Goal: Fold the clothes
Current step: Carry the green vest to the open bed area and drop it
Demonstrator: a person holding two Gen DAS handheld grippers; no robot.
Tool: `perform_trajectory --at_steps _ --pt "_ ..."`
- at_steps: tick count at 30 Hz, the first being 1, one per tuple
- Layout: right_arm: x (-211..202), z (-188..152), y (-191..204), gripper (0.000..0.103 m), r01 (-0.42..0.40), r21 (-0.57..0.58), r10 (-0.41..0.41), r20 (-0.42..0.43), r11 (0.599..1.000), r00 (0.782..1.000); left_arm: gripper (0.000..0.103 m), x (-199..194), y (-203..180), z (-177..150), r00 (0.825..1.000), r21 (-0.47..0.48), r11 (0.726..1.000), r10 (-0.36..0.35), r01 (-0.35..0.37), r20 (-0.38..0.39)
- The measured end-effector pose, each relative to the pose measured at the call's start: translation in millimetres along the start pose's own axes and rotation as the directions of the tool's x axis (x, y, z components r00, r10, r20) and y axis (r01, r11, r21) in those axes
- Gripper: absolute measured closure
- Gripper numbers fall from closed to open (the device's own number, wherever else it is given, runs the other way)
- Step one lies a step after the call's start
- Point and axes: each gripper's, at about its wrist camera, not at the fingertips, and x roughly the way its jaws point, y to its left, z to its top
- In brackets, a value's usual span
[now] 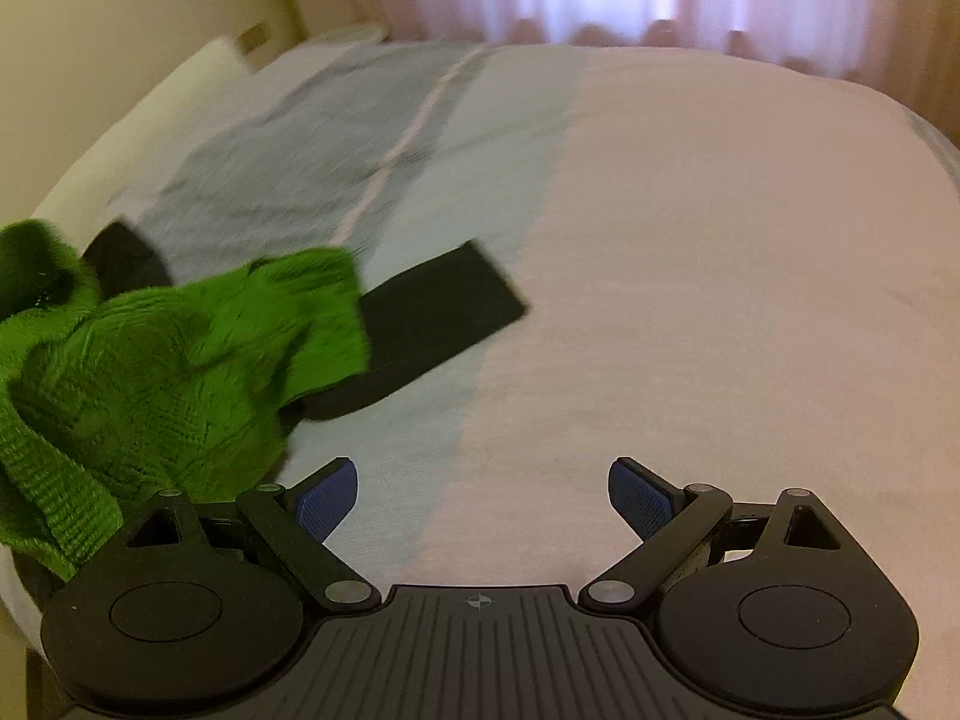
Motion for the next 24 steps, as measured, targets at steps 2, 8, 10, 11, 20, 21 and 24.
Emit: perform_trajectory --at_steps 2,8,10,11,20,21,24 --pt "-19.4 -4.8 -27.2 0.010 0.016 0.045 -0.017 0.028 0.999 0.999 0.096 0.8 -42.3 -0.4 0.997 0.046 0.996 -0.073 0.073 0.007" --pt "-93.1 -32.5 -124.8 0.010 0.067 0.183 -0.087 0.103 0.981 0.991 0.097 -5.9 -180.0 -2.7 0.961 0.145 0.953 -0.274 0.265 0.045" --pt "-121.3 -44.2 -161.0 0.010 0.084 0.235 -0.116 0.123 0.968 0.986 0.098 -14.8 -221.3 -3.5 0.940 0.155 0.935 -0.332 0.318 0.074" --pt "-136.2 -49.4 -179.6 0.010 0.091 0.258 -0.129 0.133 0.962 0.983 0.098 -21.4 -241.1 -4.3 0.930 0.159 0.928 -0.354 0.336 0.096" --pt "-239.5 -108.3 -308.0 0.010 0.183 0.347 -0.258 0.185 0.920 0.948 0.078 -47.1 -362.3 -112.3 0.928 0.184 0.910 -0.371 0.372 -0.039" --pt "-247.4 -116.4 -316.1 0.010 0.197 0.340 -0.270 0.183 0.920 0.945 0.072 -41.7 -367.5 -138.1 0.938 0.198 0.918 -0.327 0.344 -0.113" --pt "-264.8 -141.8 -329.6 0.010 0.218 0.314 -0.277 0.158 0.924 0.948 0.070 -19.0 -363.6 -221.5 0.925 0.228 0.945 -0.143 0.233 -0.353"
